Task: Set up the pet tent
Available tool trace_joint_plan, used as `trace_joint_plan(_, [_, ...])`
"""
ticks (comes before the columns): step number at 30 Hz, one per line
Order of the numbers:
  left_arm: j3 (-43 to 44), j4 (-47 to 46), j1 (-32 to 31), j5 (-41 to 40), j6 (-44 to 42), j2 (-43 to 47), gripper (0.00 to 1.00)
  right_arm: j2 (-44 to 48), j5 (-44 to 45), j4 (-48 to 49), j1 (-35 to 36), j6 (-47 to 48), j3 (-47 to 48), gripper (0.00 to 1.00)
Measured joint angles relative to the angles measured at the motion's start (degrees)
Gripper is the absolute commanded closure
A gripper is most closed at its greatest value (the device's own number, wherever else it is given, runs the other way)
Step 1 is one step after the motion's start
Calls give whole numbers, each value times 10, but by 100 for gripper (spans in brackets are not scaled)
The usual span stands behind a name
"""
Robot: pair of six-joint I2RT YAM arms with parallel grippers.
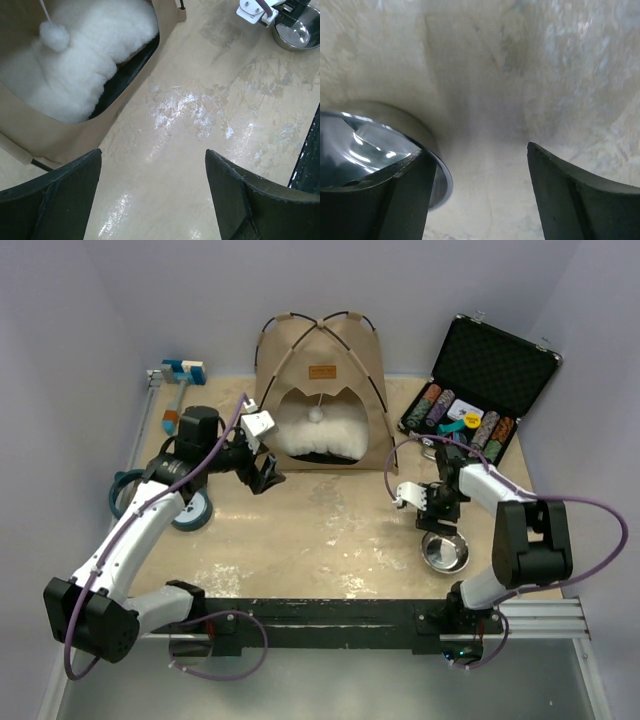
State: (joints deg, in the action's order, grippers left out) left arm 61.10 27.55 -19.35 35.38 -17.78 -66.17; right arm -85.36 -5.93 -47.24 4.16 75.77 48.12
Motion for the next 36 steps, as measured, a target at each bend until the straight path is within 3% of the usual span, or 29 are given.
trace_joint_plan(2, [-2,11,16,5,8,0,12,-32,-15,-2,6,-2,18,43])
trace_joint_plan(5, [-3,19,44,9,18,2,13,-58,-40,-11,17,-9,40,100])
trace_joint_plan(13, [-3,45,97,0,38,14,19,-64,-178,-60,80,-131,133,100])
trace_joint_plan(21, [-23,54,95,15,41,49,20,-10,-298,148,164,-499,236,100])
trace_joint_plan(28, [-44,13,40,-11,83,54,21,-34,-270,307,212,-767,264,100])
trace_joint_plan(36, [-36,-68,12,-78,152,30,31,-65,-171,334,292,-895,294,100])
